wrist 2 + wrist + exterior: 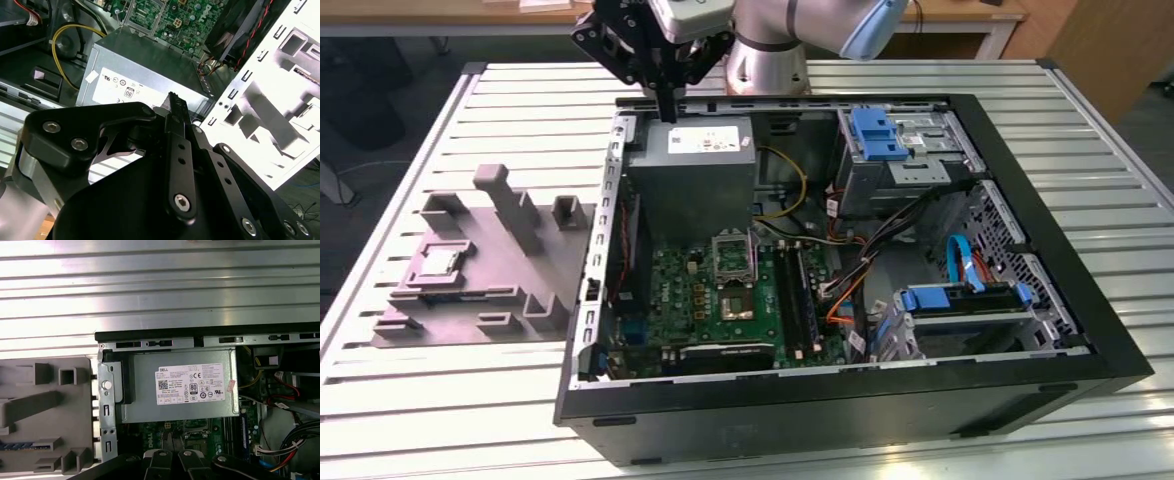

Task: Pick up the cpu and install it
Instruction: 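Reach for the cpu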

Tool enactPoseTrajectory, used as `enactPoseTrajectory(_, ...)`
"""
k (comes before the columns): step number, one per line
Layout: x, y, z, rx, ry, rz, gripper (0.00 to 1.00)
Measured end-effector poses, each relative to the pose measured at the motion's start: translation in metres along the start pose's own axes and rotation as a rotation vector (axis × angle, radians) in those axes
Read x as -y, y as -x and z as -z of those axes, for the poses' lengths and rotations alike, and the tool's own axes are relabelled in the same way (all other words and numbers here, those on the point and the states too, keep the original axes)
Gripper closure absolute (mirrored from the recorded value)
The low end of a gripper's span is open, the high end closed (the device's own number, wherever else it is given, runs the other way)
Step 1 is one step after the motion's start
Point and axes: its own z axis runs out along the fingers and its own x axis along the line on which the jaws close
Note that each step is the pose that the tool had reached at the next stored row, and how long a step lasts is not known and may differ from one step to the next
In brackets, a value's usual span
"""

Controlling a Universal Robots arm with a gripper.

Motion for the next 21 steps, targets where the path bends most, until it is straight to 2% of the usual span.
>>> enactPoseTrajectory(2, 0.0000, -0.0003, 0.0000, -0.0001, -0.0001, 0.000, 0.89)
enactPoseTrajectory(4, 0.0006, -0.0085, 0.0003, 0.0000, 0.0000, 0.000, 0.89)
enactPoseTrajectory(10, 0.0007, -0.0094, 0.0003, -0.0001, -0.0001, 0.000, 0.89)
enactPoseTrajectory(12, 0.0011, -0.0148, 0.0004, 0.0000, -0.0001, 0.000, 0.89)
enactPoseTrajectory(21, 0.0013, -0.0182, 0.0004, 0.0000, 0.0000, 0.000, 0.89)
